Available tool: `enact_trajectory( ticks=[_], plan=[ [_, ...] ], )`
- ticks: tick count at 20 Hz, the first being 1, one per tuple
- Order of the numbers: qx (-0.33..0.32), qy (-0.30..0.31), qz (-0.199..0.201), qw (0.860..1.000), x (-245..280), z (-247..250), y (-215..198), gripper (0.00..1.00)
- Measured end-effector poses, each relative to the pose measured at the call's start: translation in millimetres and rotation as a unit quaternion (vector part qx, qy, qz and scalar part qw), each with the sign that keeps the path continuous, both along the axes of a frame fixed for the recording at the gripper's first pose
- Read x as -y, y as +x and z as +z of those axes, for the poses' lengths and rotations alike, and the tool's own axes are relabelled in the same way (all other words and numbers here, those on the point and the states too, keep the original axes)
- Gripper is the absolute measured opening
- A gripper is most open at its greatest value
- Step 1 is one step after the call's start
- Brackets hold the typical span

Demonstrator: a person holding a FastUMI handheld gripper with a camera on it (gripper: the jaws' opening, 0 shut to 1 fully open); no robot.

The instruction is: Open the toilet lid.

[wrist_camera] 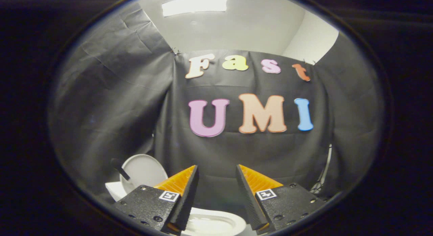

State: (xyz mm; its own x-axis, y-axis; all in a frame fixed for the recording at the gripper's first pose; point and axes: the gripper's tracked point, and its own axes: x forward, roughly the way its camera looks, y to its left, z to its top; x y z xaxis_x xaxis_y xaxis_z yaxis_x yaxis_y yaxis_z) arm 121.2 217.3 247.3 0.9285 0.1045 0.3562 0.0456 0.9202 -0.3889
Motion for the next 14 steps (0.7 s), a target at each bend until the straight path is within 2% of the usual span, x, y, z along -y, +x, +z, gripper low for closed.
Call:
enact_trajectory(
  ticks=[4, 7, 11, 13, 14],
  plan=[
    [0.02, -0.005, -0.061, 0.998, 59.4, -0.1, -34.3, 0.73],
    [0.014, -0.005, -0.078, 0.997, 91.2, -8.1, -54.3, 0.75],
    [-0.012, 0.016, -0.105, 0.994, 131.4, -31.6, -75.4, 0.73],
    [-0.052, 0.016, -0.08, 0.995, 135.6, -57.5, -84.0, 0.72],
    [-0.09, 0.005, -0.043, 0.995, 126.8, -79.1, -87.6, 0.72]
  ],
)
